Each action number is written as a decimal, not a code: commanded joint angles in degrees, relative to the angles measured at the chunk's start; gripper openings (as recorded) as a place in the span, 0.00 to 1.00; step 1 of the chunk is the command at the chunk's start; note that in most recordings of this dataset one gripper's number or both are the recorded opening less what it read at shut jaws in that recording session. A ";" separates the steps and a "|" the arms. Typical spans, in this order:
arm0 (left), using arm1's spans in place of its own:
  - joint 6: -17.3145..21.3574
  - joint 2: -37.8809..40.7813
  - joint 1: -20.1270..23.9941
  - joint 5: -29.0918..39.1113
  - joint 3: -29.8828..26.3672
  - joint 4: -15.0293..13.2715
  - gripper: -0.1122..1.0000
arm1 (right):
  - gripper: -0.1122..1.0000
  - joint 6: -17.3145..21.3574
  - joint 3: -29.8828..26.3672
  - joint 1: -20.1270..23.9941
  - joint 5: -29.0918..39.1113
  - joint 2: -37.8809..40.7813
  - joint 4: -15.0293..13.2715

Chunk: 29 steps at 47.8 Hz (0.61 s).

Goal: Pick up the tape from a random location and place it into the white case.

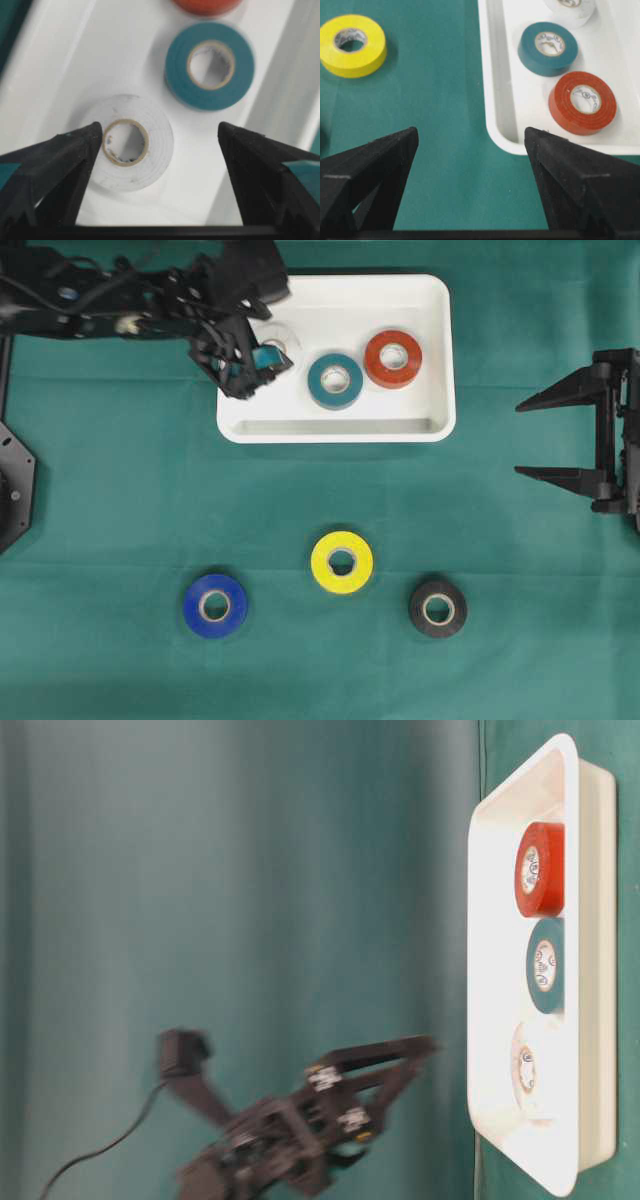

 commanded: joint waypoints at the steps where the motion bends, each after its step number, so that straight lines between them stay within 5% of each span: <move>1: 0.18 -4.22 -0.09 1.23 -0.79 0.00 0.96 | 0.86 0.09 -1.67 -0.09 0.00 0.09 -0.09; 29: 0.18 -9.05 -2.81 1.49 2.02 0.00 0.96 | 0.86 0.09 -2.20 -0.09 0.44 0.09 -0.09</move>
